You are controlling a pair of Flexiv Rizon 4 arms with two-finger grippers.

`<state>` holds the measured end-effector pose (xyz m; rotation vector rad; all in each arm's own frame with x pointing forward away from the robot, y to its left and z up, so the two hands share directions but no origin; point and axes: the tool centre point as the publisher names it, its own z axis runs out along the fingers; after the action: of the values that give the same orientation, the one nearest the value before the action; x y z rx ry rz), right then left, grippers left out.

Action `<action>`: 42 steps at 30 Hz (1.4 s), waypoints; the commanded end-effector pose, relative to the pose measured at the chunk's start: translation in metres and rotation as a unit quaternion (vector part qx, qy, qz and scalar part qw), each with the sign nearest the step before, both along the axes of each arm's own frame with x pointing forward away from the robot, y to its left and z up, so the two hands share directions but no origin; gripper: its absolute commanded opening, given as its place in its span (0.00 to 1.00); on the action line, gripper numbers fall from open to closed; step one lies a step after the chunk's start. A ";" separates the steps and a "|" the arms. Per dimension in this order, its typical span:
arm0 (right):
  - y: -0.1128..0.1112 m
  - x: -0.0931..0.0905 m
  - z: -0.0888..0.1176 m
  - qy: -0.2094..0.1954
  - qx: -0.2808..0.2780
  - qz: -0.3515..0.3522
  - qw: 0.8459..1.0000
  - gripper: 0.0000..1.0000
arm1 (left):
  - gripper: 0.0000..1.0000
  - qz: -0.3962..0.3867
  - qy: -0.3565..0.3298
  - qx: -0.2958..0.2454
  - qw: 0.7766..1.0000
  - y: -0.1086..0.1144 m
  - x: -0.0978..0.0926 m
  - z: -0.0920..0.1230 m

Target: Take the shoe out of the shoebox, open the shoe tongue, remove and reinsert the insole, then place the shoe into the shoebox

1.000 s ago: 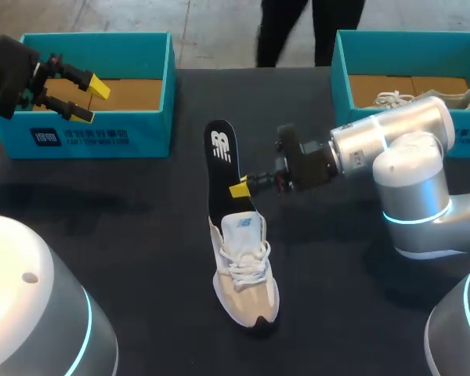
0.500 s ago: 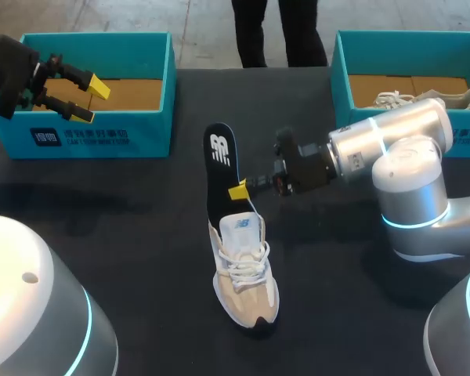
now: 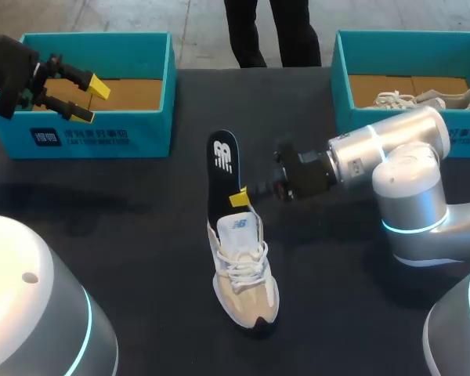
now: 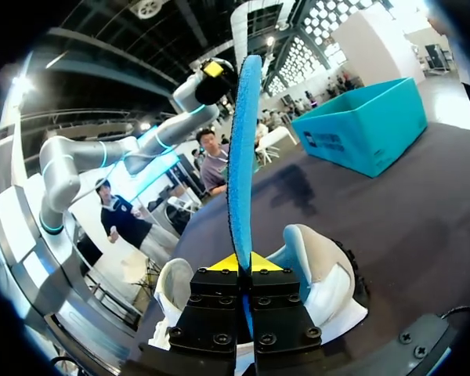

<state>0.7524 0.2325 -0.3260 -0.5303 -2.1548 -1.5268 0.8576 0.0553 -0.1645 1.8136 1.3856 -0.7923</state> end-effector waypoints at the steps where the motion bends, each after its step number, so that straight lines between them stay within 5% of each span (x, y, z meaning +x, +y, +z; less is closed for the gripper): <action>1: 0.000 -0.003 -0.002 0.005 -0.003 0.003 1.000 0.00 | 1.00 0.000 -0.001 0.001 1.000 0.000 -0.001 0.000; 25: 0.002 -0.019 -0.020 0.065 -0.027 0.046 0.996 0.00 | 1.00 0.000 -0.001 0.001 1.000 0.000 -0.001 0.000; 42: 0.001 -0.025 -0.026 0.071 -0.028 0.042 0.996 0.00 | 1.00 0.000 -0.001 0.001 1.000 0.000 -0.001 0.000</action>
<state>0.7327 0.2327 -0.3499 -0.5316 -2.0889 -1.3290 0.8575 0.0553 -0.1645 1.8136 1.3857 -0.7923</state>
